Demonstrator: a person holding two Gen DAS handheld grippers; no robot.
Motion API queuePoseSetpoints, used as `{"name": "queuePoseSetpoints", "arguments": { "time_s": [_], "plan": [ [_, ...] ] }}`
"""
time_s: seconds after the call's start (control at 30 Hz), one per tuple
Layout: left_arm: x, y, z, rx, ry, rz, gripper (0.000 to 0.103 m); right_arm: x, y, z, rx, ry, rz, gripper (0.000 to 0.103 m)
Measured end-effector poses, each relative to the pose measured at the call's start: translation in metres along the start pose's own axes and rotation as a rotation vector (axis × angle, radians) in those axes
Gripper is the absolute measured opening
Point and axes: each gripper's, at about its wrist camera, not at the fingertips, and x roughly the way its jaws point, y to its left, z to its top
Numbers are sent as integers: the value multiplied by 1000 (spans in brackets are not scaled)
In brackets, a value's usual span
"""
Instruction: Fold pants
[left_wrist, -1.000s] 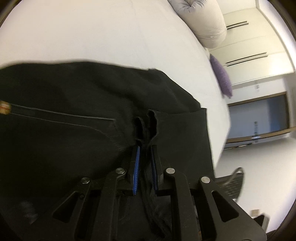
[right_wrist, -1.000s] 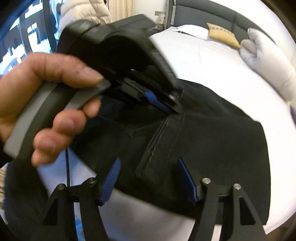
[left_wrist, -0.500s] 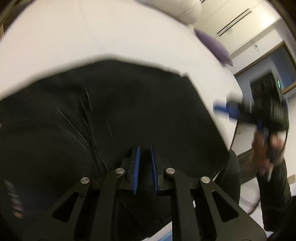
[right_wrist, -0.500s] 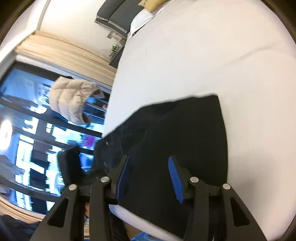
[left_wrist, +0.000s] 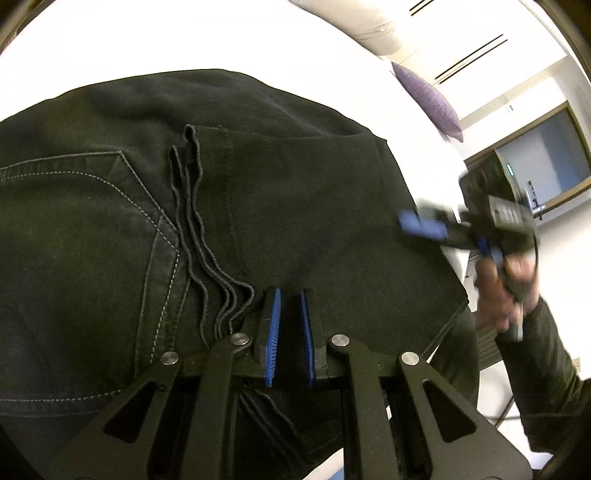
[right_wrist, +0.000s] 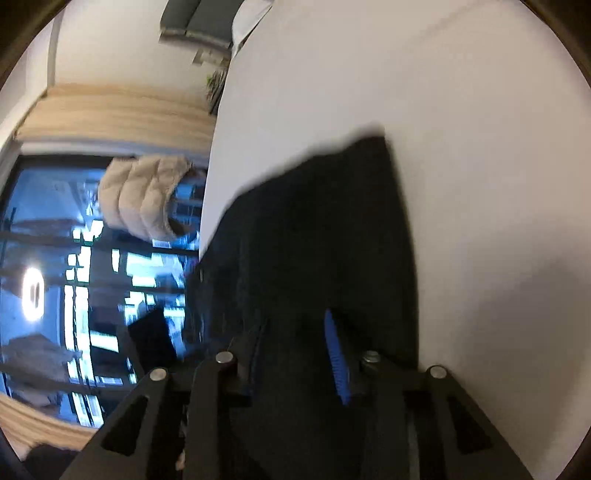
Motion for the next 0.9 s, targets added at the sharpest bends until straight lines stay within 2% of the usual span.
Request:
{"name": "queuePoseSetpoints", "arguments": {
  "time_s": [0.07, 0.13, 0.17, 0.33, 0.37, 0.43, 0.5, 0.57, 0.6, 0.63, 0.67, 0.73, 0.77, 0.83, 0.87, 0.9],
  "plan": [
    [0, 2, -1, -8, -4, -9, 11, -3, 5, -24, -32, 34, -11, 38],
    [-4, 10, -6, -6, -11, -11, 11, -10, 8, -43, -35, 26, -2, 43],
    [-9, 21, -7, -6, -12, -12, 11, -14, 7, -51, -18, 18, 10, 43],
    [-12, 27, -14, -15, -30, -27, 11, -26, 15, -74, 26, -17, -15, 43],
    [-15, 28, -16, -19, -38, -31, 11, -30, 22, -74, 18, -34, -29, 43],
    [-24, 29, -19, -27, -57, -13, 11, -39, 28, -72, 12, -76, -1, 49],
    [-46, 28, -25, -26, -99, 2, 11, -41, 28, -64, 26, -124, 83, 52],
    [-73, 30, -34, -25, -161, -20, 11, -31, 30, -53, 36, -143, 133, 56],
    [-89, 33, -40, -33, -200, -26, 11, -23, 30, -48, 44, -147, 149, 61],
    [-104, 38, -47, -46, -233, -25, 11, -14, 26, -44, 62, -145, 160, 71],
    [-121, 45, -54, -66, -267, -22, 11, 3, 21, -40, 91, -128, 137, 73],
    [-153, 63, -71, -123, -340, -10, 11, 24, 18, -36, 72, -105, 10, 48],
    [-170, 74, -81, -158, -379, -1, 12, 27, 23, -36, 45, -108, -28, 49],
    [-202, 99, -103, -243, -459, 5, 25, 26, 34, -35, 41, -104, -26, 58],
    [-217, 113, -117, -299, -510, 9, 54, 24, 41, -34, 49, -105, -12, 61],
    [-231, 127, -132, -363, -571, 12, 92, 22, 46, -33, 52, -112, 3, 65]
  ]
}}
